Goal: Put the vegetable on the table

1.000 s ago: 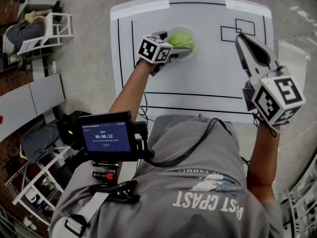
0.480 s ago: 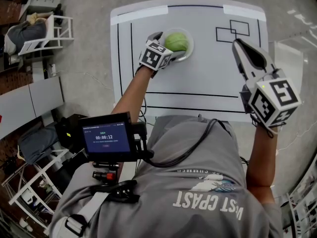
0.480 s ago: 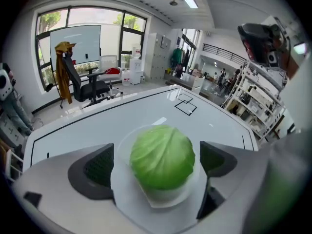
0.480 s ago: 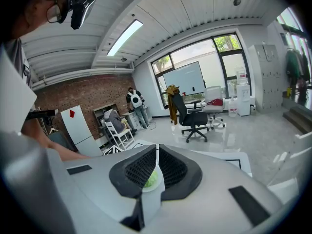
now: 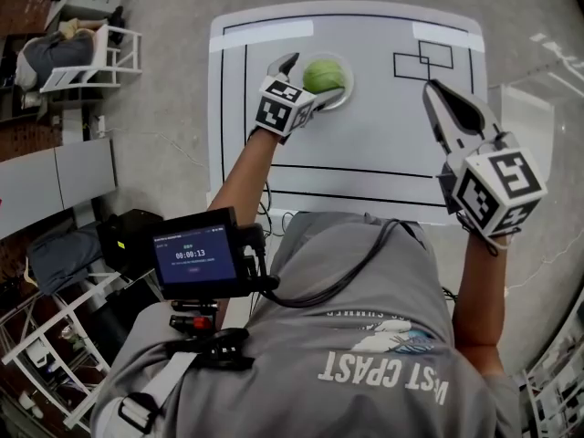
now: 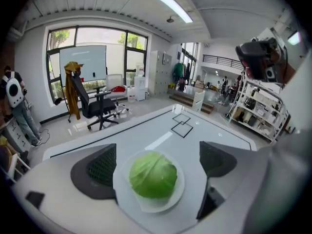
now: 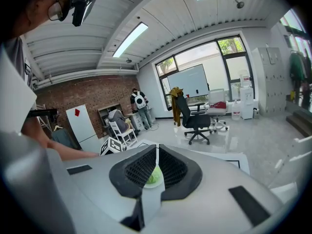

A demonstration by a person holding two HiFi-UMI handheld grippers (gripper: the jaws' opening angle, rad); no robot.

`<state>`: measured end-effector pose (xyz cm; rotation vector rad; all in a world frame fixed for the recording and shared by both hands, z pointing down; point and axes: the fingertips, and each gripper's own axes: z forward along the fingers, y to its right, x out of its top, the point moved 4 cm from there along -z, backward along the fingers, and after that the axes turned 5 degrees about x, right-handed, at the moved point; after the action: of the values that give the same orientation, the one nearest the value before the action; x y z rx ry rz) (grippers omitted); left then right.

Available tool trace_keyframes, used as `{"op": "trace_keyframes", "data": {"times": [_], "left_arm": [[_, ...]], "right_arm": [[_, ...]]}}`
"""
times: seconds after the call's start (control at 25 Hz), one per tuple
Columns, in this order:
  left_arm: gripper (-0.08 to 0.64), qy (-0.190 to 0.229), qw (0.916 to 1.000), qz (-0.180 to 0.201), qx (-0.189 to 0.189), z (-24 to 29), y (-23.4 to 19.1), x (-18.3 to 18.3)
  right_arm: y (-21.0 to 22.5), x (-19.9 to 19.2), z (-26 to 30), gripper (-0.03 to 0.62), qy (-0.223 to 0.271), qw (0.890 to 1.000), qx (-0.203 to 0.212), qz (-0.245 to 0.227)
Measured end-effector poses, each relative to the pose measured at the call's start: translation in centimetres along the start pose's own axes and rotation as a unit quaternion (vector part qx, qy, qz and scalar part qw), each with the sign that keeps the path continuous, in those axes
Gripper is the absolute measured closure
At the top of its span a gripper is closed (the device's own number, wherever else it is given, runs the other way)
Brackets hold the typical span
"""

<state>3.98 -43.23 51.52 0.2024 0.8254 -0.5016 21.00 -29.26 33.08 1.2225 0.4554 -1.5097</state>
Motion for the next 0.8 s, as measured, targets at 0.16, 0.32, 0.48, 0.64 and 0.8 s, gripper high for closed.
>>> {"op": "trace_keyframes", "data": {"times": [0.16,0.32,0.48,0.64,0.8], "left_arm": [[0.026,0.061,0.998,0.006,0.015,-4.0,2.7,3.7],[0.032,0.115,0.9926,0.035,0.021,-8.3,7.8,5.4],[0.117,0.165,0.9837,0.067,0.026,-12.2,10.9,8.4],[0.35,0.221,0.9701,0.094,0.032,-17.1,13.9,11.2],[0.522,0.269,0.955,0.115,0.051,-22.0,16.5,13.0]], "right_arm": [[-1.5,0.0,-2.6,0.583,0.006,1.0,0.011,-0.015],[-3.5,-2.4,-6.5,0.583,0.026,0.999,0.02,-0.031],[-4.4,-2.1,-7.9,0.583,0.048,0.997,0.041,-0.054],[-5.7,-0.7,-9.4,0.583,0.084,0.991,0.072,-0.081],[-7.5,0.5,-11.1,0.584,0.12,0.982,0.107,-0.101]]}}
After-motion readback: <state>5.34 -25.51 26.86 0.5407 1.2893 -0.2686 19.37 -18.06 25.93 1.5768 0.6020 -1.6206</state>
